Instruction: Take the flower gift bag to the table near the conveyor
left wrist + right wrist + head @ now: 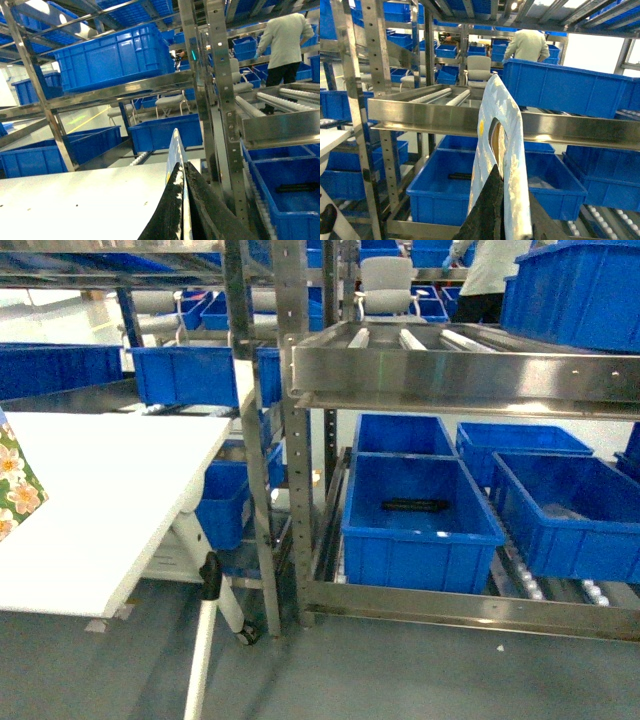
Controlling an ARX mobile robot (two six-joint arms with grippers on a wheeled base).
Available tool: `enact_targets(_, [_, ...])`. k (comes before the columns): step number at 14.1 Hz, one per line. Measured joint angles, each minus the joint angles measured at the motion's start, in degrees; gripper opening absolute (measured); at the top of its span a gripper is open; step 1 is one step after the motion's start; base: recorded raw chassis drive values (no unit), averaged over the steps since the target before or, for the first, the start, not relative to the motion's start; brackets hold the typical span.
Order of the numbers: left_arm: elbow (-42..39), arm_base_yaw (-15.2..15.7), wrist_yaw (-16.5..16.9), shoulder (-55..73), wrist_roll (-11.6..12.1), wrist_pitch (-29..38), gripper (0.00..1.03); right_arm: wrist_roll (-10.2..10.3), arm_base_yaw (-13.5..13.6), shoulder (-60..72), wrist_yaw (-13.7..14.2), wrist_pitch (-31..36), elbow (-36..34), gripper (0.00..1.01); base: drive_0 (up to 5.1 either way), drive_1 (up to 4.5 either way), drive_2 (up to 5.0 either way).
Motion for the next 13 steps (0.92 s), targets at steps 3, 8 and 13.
enact_targets(3, [0.0, 0.0, 0.0, 0.0, 0.0, 0.0, 0.02, 0.0, 0.0, 0.0, 0.0, 0.0, 0.0, 0.02, -5.1, 2.36, 2.4])
enact_targets(8, [0.0, 0.0, 0.0, 0.0, 0.0, -0.1, 0.02, 0.0, 0.0, 0.0, 0.0, -0.1, 0.0, 0.02, -5.1, 2.36, 2.4])
enact_targets(13, [0.0, 0.0, 0.0, 0.0, 0.0, 0.0, 0.02, 0.0, 0.0, 0.0, 0.0, 0.0, 0.0, 0.02, -5.0, 2.37, 2.4])
